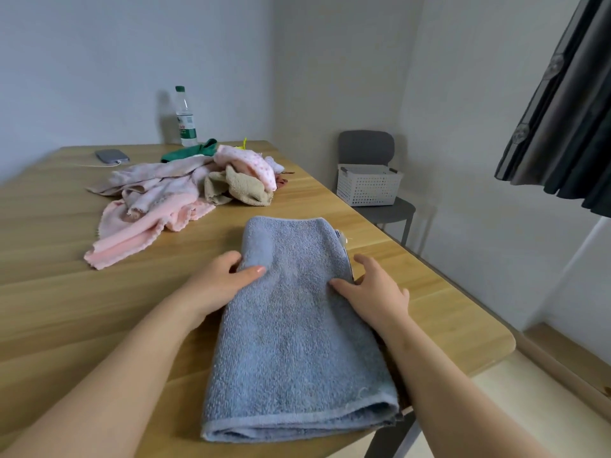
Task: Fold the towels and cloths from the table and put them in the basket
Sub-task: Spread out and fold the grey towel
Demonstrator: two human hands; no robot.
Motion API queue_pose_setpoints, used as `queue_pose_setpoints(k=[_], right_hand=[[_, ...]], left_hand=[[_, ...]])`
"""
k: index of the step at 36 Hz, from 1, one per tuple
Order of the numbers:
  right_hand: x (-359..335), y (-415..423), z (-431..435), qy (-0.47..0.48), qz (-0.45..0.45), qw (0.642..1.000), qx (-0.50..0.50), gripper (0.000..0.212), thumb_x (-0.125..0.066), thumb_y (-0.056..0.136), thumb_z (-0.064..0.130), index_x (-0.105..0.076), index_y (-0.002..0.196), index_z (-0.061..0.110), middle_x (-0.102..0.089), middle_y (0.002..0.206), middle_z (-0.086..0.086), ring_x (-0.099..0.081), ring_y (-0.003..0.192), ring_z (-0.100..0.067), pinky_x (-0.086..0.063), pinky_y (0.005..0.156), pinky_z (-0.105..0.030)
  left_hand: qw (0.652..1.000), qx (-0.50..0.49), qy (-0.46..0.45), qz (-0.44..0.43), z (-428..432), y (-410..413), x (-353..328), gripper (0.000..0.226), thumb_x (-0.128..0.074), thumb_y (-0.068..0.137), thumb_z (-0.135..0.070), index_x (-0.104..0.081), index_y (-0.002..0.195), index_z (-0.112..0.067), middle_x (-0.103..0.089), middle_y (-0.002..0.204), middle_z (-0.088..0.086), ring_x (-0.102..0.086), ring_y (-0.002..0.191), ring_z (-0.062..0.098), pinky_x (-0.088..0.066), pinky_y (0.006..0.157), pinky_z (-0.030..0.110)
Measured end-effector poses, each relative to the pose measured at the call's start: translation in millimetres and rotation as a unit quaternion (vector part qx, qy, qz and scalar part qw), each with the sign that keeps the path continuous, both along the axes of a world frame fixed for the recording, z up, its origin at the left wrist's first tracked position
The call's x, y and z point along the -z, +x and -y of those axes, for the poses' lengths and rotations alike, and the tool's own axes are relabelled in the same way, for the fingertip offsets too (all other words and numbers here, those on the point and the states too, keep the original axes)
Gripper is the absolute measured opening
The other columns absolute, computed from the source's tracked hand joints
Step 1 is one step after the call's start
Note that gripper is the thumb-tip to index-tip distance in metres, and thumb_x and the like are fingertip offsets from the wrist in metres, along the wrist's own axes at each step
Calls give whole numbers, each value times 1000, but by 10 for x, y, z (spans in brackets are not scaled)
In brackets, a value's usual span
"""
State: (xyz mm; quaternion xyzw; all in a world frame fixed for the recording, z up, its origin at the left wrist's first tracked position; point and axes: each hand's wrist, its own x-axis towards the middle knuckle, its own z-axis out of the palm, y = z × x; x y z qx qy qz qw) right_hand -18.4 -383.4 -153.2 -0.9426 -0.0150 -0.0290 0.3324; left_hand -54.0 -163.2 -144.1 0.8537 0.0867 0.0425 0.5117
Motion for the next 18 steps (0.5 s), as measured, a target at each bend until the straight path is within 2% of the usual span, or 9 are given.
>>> queue_pose_setpoints(k=[2, 5, 7, 9, 11, 13, 15, 16, 18], right_hand=[[-17, -33, 12, 20, 3, 1000, -18, 54, -56, 86, 50, -38, 136, 37, -58, 95, 10, -52, 115, -18, -24, 99, -38], [-14, -62, 47, 49, 13, 998, -42, 41, -56, 89, 43, -45, 129, 41, -58, 90, 10, -55, 101, -14, -24, 103, -38], [8, -69, 71, 73, 18, 996, -57, 33, -57, 89, 37, -50, 121, 42, -61, 89, 7, -54, 92, -12, -29, 102, -39], [30, -65, 93, 113, 16, 991, -70, 24, -60, 88, 32, -54, 108, 44, -61, 82, 5, -56, 85, -13, -38, 98, -42], [32, -78, 117, 160, 15, 984, -77, 21, -61, 87, 27, -56, 97, 45, -58, 73, 5, -54, 75, -13, -44, 90, -41], [22, -93, 138, 194, 2, 977, -90, 24, -61, 86, 21, -59, 94, 44, -58, 71, 5, -52, 70, -13, -45, 80, -37], [9, -106, 138, 209, -23, 973, -100, 30, -61, 84, 16, -60, 92, 45, -63, 78, 5, -57, 75, -15, -48, 82, -38], [-5, -108, 127, 211, -34, 971, -103, 28, -64, 81, 20, -62, 90, 47, -65, 82, 6, -60, 81, -15, -50, 87, -40], [-29, -99, 91, 206, -63, 970, -108, 25, -69, 65, 46, -63, 88, 53, -68, 89, 7, -63, 94, -18, -47, 95, -45]], left_hand=[[998, -9, -57, 14, 7, -22, -8, 18, -60, 89, -28, -50, 80, -16, -59, 82, 2, -55, 73, 15, -40, 62, 28], [992, -38, -123, 16, 16, -44, -1, 20, -62, 88, -21, -45, 80, -13, -56, 83, 5, -54, 72, 17, -40, 62, 30], [986, -55, -158, 24, 34, -58, 6, 24, -63, 86, -13, -40, 81, -13, -51, 80, 4, -50, 68, 16, -38, 58, 30], [975, -50, -217, 20, 60, -81, -8, 25, -64, 84, -8, -42, 92, -18, -54, 87, 8, -54, 71, 20, -43, 60, 32], [963, -32, -266, 17, 74, -107, -33, 39, -62, 84, -2, -43, 107, -27, -54, 91, 8, -57, 74, 25, -47, 62, 36], [958, -10, -285, 19, 63, -121, -38, 60, -61, 82, 3, -40, 120, -39, -53, 95, 1, -60, 80, 26, -49, 63, 37], [958, 12, -285, 22, 44, -137, -33, 71, -62, 80, 5, -39, 124, -46, -53, 103, -3, -61, 88, 24, -50, 65, 37], [960, 24, -277, 25, 37, -143, -26, 70, -63, 80, 5, -41, 123, -45, -53, 108, -4, -60, 93, 23, -50, 69, 37], [968, 50, -243, 28, 15, -148, 1, 60, -65, 79, 2, -51, 116, -43, -49, 124, -3, -56, 108, 23, -49, 84, 38]])
